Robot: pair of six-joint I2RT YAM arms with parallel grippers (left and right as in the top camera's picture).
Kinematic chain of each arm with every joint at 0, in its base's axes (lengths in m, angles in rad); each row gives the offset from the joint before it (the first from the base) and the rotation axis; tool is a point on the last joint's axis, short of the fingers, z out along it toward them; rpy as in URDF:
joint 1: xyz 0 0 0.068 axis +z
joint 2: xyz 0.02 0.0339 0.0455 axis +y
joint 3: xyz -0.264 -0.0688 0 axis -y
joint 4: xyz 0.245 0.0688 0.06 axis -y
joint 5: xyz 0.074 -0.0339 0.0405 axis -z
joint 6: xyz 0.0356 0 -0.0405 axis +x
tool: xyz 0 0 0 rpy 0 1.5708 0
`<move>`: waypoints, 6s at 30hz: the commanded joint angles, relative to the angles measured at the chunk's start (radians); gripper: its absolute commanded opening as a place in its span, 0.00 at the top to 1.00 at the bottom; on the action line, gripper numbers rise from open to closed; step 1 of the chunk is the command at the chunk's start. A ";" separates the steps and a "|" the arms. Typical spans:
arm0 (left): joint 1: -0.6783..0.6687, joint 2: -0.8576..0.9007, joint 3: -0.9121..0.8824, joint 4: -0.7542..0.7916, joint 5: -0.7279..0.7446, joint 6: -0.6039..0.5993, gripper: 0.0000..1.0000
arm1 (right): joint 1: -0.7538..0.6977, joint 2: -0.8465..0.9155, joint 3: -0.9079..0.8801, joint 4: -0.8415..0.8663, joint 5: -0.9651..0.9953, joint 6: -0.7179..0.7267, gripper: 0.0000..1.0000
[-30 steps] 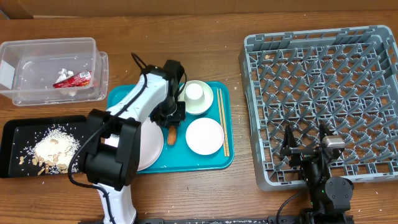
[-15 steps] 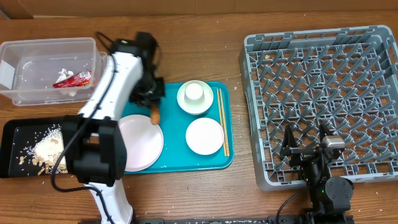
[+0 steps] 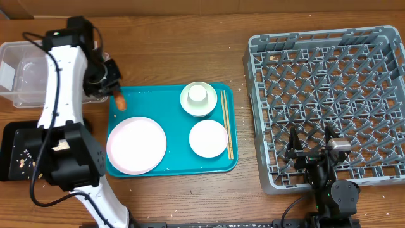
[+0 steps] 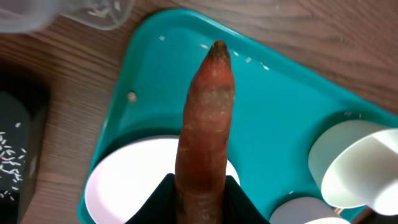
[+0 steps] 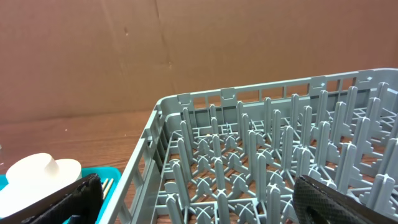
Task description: Sort waste into correct bins and load items into the dishwasher
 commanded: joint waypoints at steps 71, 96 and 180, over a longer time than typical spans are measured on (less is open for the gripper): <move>0.575 0.009 -0.357 0.231 -0.260 -0.294 0.67 | -0.002 -0.005 -0.010 0.006 0.005 0.003 0.00; 0.570 -0.137 -0.161 0.029 0.033 -0.196 0.21 | -0.002 -0.005 -0.010 0.006 0.005 0.003 0.00; 0.183 -0.264 -0.330 -0.083 -0.091 -0.238 0.00 | -0.002 -0.005 -0.010 0.006 0.005 0.003 0.00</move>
